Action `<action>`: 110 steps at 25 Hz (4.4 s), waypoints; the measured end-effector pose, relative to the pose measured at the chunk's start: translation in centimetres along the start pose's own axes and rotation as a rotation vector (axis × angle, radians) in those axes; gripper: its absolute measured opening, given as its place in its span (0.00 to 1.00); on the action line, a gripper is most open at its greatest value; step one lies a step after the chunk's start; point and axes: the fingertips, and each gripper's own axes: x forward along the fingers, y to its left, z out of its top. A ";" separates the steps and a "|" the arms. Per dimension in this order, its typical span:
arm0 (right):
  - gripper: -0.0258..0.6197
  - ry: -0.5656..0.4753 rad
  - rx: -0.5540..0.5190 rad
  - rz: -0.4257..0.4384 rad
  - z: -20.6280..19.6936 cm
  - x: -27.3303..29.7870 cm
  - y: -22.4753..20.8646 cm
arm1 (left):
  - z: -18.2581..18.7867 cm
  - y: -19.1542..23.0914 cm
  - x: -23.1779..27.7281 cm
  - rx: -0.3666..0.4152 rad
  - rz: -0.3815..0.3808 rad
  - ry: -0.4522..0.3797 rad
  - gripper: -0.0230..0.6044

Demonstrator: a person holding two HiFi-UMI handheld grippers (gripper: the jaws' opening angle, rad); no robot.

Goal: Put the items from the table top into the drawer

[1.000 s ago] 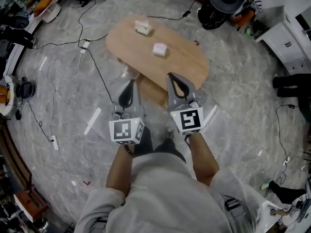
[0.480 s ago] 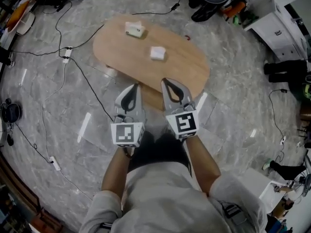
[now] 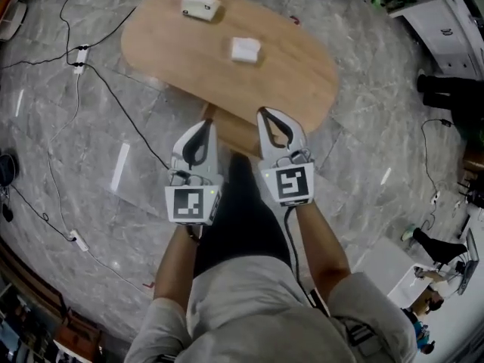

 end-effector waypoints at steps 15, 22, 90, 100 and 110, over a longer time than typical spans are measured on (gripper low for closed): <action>0.05 0.121 0.033 0.060 -8.0 11.4 -3.4 | -9.6 3.3 9.0 -0.066 0.009 0.195 0.07; 0.05 0.190 0.030 0.096 -10.7 16.7 -5.5 | -12.7 4.7 13.0 -0.054 0.019 0.277 0.06; 0.14 0.545 -0.590 0.026 -23.9 17.8 8.4 | -23.6 9.1 0.1 0.015 -0.038 0.408 0.06; 0.14 0.580 -0.523 0.001 -24.6 11.6 11.1 | -25.2 8.1 -2.4 0.018 -0.088 0.418 0.07; 0.14 0.598 -0.444 0.050 -26.9 9.4 13.4 | -26.7 7.6 -2.5 0.061 -0.101 0.442 0.07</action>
